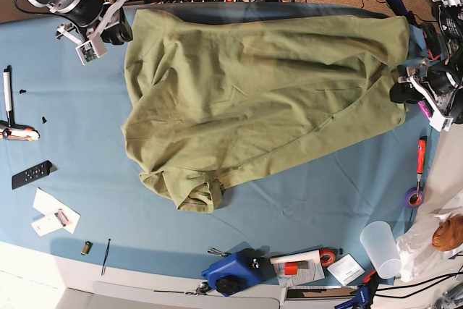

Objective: Layout the t-shirt on the table in an organized manner, then fold the t-shirt properly
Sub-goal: 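Release the shirt with the left gripper and move it along the side, then grasp the shirt corner with the left gripper and pull it outward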

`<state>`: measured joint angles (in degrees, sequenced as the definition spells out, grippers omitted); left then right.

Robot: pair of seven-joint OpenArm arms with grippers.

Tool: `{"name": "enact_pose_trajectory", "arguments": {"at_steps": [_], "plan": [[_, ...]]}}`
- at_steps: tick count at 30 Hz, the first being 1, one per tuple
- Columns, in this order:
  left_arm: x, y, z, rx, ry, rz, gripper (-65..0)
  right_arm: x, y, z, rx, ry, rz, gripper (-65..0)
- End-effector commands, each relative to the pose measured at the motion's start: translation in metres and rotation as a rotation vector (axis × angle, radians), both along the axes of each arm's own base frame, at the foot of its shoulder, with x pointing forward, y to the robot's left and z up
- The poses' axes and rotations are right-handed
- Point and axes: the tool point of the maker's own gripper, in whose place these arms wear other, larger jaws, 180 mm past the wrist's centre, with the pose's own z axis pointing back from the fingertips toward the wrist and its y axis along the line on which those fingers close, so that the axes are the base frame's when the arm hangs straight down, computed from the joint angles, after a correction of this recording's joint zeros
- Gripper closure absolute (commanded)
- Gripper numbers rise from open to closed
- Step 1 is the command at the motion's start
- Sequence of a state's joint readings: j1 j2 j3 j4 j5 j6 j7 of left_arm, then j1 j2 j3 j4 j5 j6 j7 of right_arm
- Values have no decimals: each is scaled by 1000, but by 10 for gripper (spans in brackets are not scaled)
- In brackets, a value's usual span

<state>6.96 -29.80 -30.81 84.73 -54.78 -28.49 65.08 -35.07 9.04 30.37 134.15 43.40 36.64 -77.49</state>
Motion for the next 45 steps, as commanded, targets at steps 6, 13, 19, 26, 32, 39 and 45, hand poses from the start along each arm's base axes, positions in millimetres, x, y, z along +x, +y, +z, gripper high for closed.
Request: {"name": "enact_pose_trajectory", "arguments": {"at_steps": [6,13,19,26,32,39,45], "plan": [[11,1,17,-20,-60,2,-115,4,1,7,1,-33,8,-106],[21,-10,19,-58,-100,17,0,4,1,7,1,-34,8,-106],[59,-2,53,-14,-209,19,0,4,1,7,2,-36,8,-106],[98,21,81,91,-351,92,0,6,2,9,6,-47,7,-106],[119,40,69,41,-360,190,0,8,-7,8,-38,-57,-12,-106],[158,35,71,-47,-369,216,0,12,-17,9,-75,-77,-57,-106],[196,30,68,158,-360,201,0,12,-19,8,-88,-74,-60,-106]]}}
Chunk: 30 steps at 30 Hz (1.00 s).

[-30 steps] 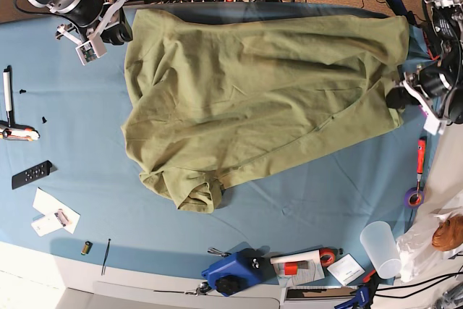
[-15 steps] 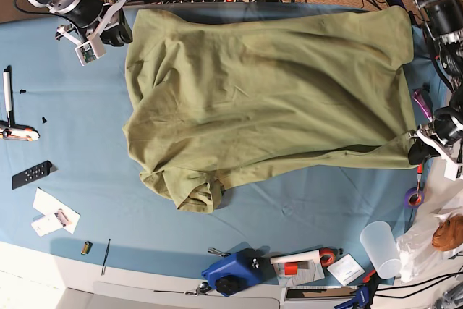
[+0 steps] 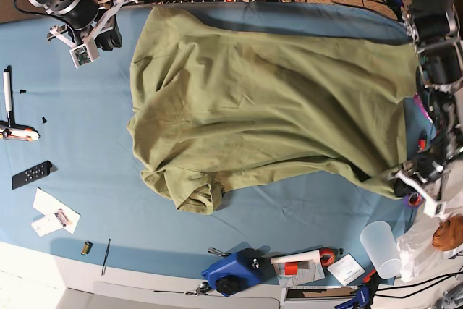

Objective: Layout the t-shirt on the table in an organized manner, then fold the t-shirt properly
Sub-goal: 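Grasp the shirt corner with the left gripper and pull it outward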

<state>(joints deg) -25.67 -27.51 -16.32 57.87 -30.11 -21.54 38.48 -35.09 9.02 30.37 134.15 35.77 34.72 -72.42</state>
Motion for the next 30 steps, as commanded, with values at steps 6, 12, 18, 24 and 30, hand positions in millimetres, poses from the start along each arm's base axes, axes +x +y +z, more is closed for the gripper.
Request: {"name": "enact_pose_trajectory", "arguments": {"at_steps": [6,12,18,24,30], "plan": [[11,37,13,143,3,119,0,4,0,7,-7,-31,7,-106],[11,16,14,144,-17,-31,-249,4,0,7,-6,-33,8,-106],[9,11,27,80,19,-26,-294,5,0,8,-5,-37,8,-106],[-11,-9,26,114,36,-223,-294,6,1,9,-2,-47,9,-106],[-44,-18,-29,249,90,-327,-293,7,1,10,-1,-52,9,-106]]}}
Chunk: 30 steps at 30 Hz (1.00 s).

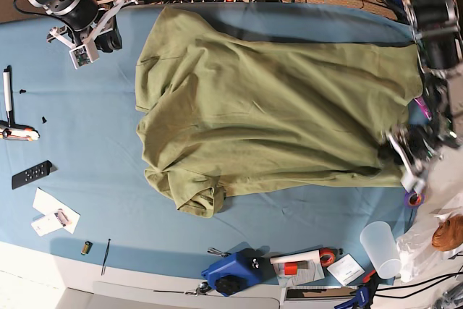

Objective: Layout the t-shirt on the table in an organized manner, then fold the t-shirt properly
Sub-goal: 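Grasp the shirt corner with the left gripper and pull it outward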

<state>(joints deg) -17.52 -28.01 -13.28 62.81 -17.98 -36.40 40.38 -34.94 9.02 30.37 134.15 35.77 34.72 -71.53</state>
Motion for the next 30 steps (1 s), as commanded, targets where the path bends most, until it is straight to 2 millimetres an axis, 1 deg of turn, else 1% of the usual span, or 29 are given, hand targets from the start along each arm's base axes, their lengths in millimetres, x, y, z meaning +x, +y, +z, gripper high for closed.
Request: {"name": "enact_pose_trajectory", "arguments": {"at_steps": [1,3,4,6,9,11,15,18,21,23,25,28,30], "plan": [[15,10,21,30,-89,3,-292,4,0,7,-5,-34,8,-106],[12,12,13,86,-122,0,-292,4,0,7,-6,-34,8,-106],[13,14,12,118,-145,9,-292,4,0,7,-6,-34,8,-106],[18,24,12,199,-175,58,-292,4,0,8,-5,-36,8,-106],[28,41,21,309,-207,130,-292,4,0,8,-5,-36,8,-106],[35,47,30,346,-238,144,-292,4,0,8,-5,-36,8,-106],[50,44,48,339,-302,143,-292,4,0,8,-5,-37,8,-106],[60,49,63,345,-338,176,-292,4,0,8,-5,-37,8,-106],[67,48,71,334,-357,179,-292,4,0,8,-5,-37,8,-106],[68,44,72,325,-356,158,-292,5,0,8,-5,-37,8,-106],[66,40,68,325,-344,136,-292,5,0,8,-5,-37,8,-106],[60,42,58,336,-292,140,-292,4,0,8,-5,-36,8,-106],[59,40,57,314,-285,147,-292,4,0,8,-5,-37,8,-106]]}}
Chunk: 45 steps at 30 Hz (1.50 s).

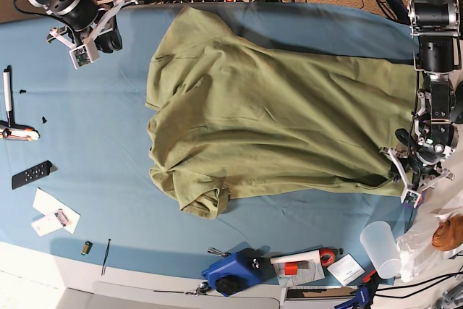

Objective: Layout the t-shirt on the table in an organized manner, then fold the t-shirt properly
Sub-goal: 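Grasp the shirt corner with the left gripper and pull it outward, then release the right gripper and grasp the shirt side near the sleeve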

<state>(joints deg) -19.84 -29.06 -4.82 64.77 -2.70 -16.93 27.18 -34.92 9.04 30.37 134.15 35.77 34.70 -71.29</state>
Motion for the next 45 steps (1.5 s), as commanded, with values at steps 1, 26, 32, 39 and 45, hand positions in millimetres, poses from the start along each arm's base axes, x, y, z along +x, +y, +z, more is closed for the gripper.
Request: {"name": "enact_pose_trajectory", "arguments": {"at_steps": [1,26,32,39,45], "plan": [[13,3,23,-7,-64,-10,-292,4,0,7,-6,-33,8,-106],[25,-9,38,-38,-118,-53,-292,22,-2,21,-21,-143,4,-106],[-6,35,28,-38,89,83,-292,77,-25,62,-93,-363,-92,-105],[-42,118,64,-40,75,216,-292,121,-53,34,27,-353,-186,-105],[-69,144,90,-240,-7,244,-292,168,-58,14,208,-336,-187,-106]]}}
